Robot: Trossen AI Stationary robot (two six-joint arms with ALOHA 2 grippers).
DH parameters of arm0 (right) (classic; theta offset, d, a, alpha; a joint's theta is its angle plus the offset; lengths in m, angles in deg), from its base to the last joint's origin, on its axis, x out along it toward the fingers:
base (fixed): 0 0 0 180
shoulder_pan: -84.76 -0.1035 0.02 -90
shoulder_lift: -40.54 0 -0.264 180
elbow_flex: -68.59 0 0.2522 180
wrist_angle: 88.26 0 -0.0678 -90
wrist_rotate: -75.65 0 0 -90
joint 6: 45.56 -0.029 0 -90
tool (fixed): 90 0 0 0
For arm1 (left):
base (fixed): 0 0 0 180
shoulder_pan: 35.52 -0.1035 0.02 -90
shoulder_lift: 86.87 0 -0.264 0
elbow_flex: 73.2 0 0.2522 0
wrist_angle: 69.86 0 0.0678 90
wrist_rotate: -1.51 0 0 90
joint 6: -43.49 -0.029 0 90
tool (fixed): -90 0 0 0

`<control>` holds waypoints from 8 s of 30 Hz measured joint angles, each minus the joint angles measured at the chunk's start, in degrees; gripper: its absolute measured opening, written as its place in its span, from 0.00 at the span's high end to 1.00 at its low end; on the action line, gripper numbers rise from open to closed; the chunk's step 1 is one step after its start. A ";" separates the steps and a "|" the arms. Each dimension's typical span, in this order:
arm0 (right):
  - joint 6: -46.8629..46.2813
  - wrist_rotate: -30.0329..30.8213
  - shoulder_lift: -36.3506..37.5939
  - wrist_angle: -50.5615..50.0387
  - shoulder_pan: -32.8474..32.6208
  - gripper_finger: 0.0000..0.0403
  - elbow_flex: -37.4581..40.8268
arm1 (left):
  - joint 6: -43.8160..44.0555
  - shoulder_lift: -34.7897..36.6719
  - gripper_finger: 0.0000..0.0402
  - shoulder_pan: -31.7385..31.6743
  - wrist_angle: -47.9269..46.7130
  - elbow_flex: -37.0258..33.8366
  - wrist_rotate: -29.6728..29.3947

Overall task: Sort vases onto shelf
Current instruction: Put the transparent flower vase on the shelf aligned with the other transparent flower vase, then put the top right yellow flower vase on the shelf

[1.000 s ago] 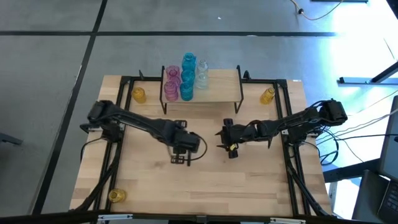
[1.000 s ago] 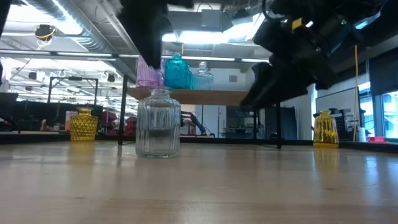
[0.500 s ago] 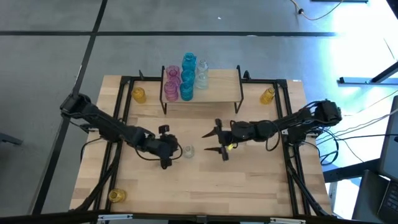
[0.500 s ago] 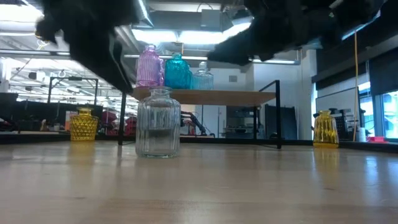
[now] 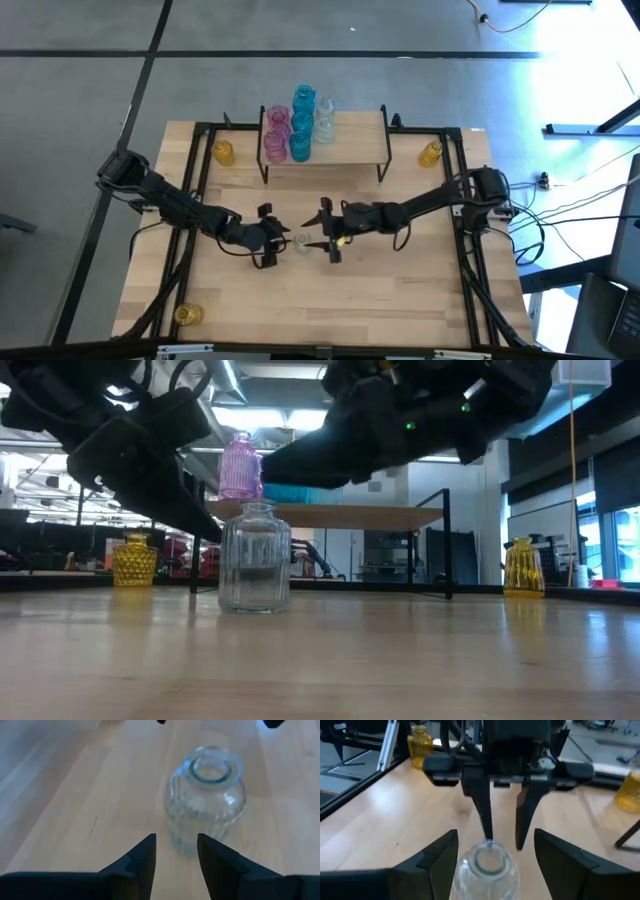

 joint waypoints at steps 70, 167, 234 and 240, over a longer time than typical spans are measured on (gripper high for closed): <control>1.65 -5.78 -1.92 -4.82 1.84 0.68 -2.60 | -0.04 -0.04 0.66 -0.44 -0.58 -0.03 -2.32; 9.67 6.67 14.81 -8.82 25.51 0.56 -2.64 | -0.02 -0.04 0.66 -0.48 -0.40 -0.03 -3.69; -11.22 25.07 49.63 -93.59 45.38 0.45 -2.64 | 0.03 -0.04 0.66 -0.59 1.00 -0.03 -4.98; -9.65 21.43 40.71 -93.76 53.22 0.45 -2.64 | 0.03 -0.04 0.66 -0.59 1.02 -0.03 -4.98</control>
